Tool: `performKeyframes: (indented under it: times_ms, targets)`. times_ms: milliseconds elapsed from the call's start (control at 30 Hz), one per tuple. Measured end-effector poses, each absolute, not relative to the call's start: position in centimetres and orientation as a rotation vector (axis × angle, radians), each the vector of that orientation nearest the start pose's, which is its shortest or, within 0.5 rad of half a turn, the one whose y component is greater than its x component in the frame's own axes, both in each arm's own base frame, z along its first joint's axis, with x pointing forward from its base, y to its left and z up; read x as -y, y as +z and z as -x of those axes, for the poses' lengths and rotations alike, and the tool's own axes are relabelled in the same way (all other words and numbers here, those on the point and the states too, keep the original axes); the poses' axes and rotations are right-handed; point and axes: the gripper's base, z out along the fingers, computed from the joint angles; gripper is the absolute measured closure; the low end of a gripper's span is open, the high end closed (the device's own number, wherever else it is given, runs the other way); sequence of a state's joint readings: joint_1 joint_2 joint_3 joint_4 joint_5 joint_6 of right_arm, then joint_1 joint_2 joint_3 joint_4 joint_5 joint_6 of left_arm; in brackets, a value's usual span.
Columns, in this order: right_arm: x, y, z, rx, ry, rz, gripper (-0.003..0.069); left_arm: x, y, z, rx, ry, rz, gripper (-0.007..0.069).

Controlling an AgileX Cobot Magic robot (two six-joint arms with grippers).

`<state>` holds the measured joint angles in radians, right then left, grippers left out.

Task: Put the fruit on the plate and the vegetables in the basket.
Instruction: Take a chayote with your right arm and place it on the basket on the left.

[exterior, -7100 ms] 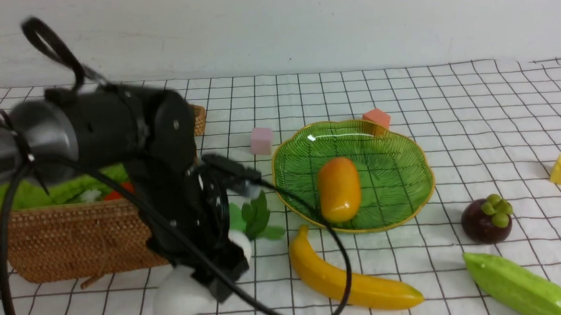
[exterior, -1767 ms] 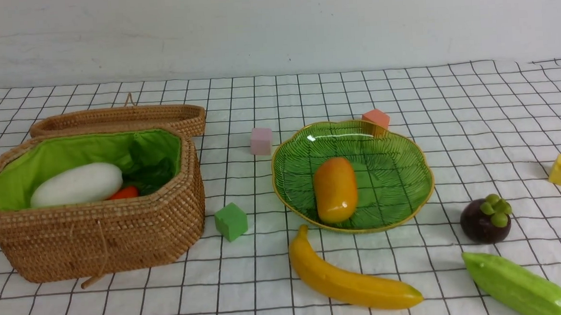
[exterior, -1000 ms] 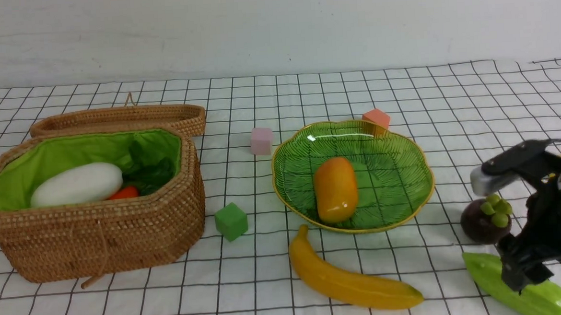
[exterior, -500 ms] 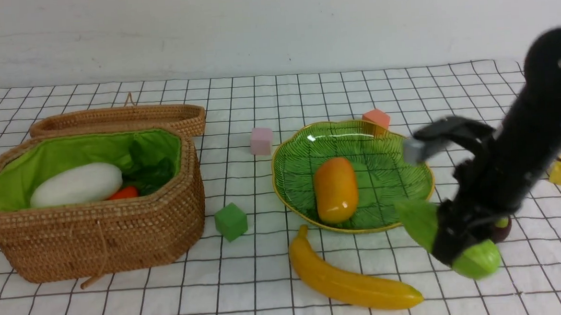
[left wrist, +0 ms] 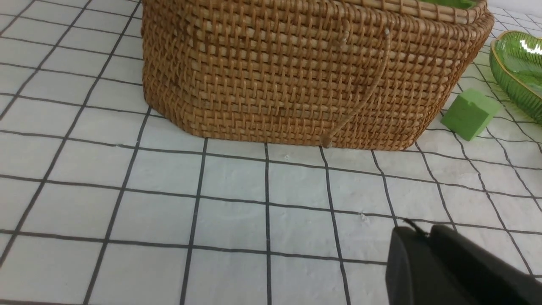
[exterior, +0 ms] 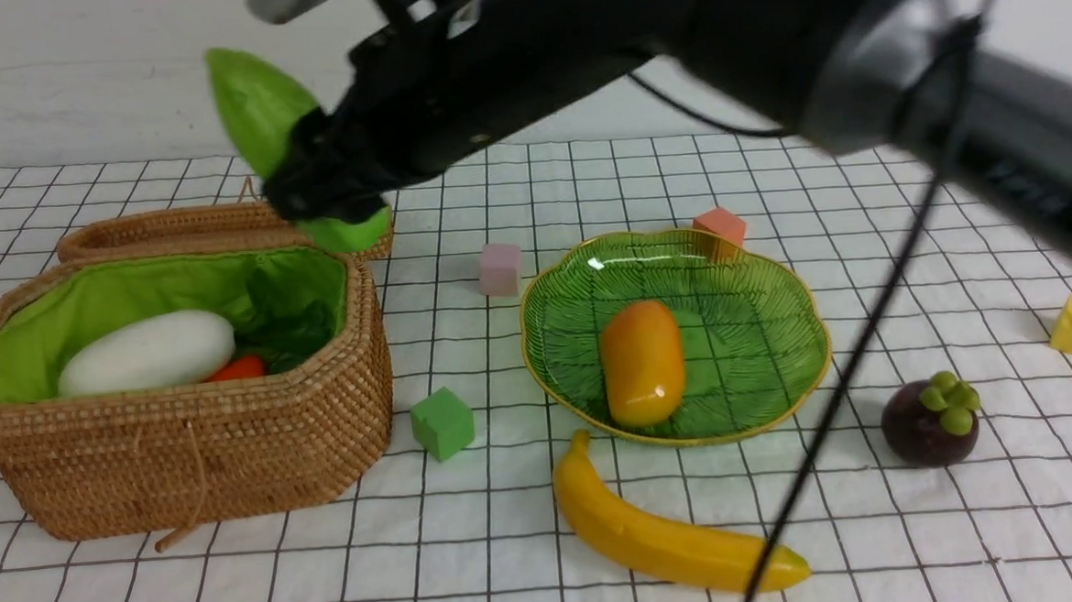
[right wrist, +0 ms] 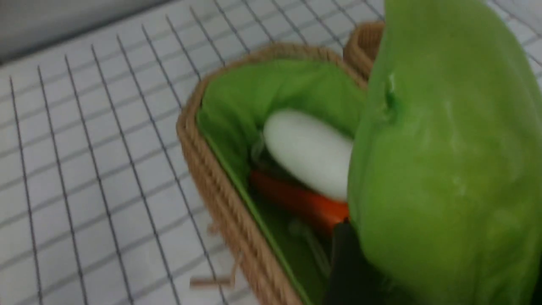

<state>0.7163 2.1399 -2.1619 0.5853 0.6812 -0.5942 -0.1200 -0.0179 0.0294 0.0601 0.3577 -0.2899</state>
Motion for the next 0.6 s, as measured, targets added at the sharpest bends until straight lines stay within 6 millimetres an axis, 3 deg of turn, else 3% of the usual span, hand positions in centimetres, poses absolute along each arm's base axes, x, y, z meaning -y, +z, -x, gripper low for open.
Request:
performKeyframes:
  times_ms: [33,67,133,167,267,400,433,467,600]
  targets:
    - [-36.1,34.3,-36.4,-1.821,0.733,1.047,0.0221,0.4,17.2,-5.3,-1.854,-0.226,0.12,0.058]
    - [-37.8,32.5,-37.0,-1.813,0.756,1.015,0.0221,0.4,17.2,-5.3,-1.854,-0.226,0.12,0.0577]
    - [-38.7,31.6,-37.3,-1.807,0.769,0.996,0.0221,0.4,17.2,-5.3,-1.854,-0.226,0.12,0.0575]
    - [-39.7,29.9,-37.8,-1.814,0.772,0.982,0.0221,0.4,17.2,-5.3,-1.854,-0.226,0.12,0.0573]
    - [-40.6,27.5,-38.3,-1.838,0.772,0.97,0.0216,0.4,17.2,-5.3,-1.855,-0.226,0.12,0.0569]
    - [-40.7,27.0,-38.5,-1.847,0.778,0.965,0.0107,0.4,17.2,-5.3,-1.855,-0.226,0.12,0.0564]
    - [-40.6,27.3,-38.4,-1.843,0.781,0.962,0.0027,0.4,17.2,-5.3,-1.855,-0.226,0.12,0.0564]
    - [-40.6,27.5,-38.3,-1.842,0.784,0.968,0.0002,0.4,17.2,-5.3,-1.855,-0.226,0.12,0.0564]
    - [-39.8,29.5,-37.4,-1.84,0.764,1.052,-0.0017,0.4,17.2,-5.3,-1.855,-0.226,0.12,0.0557]
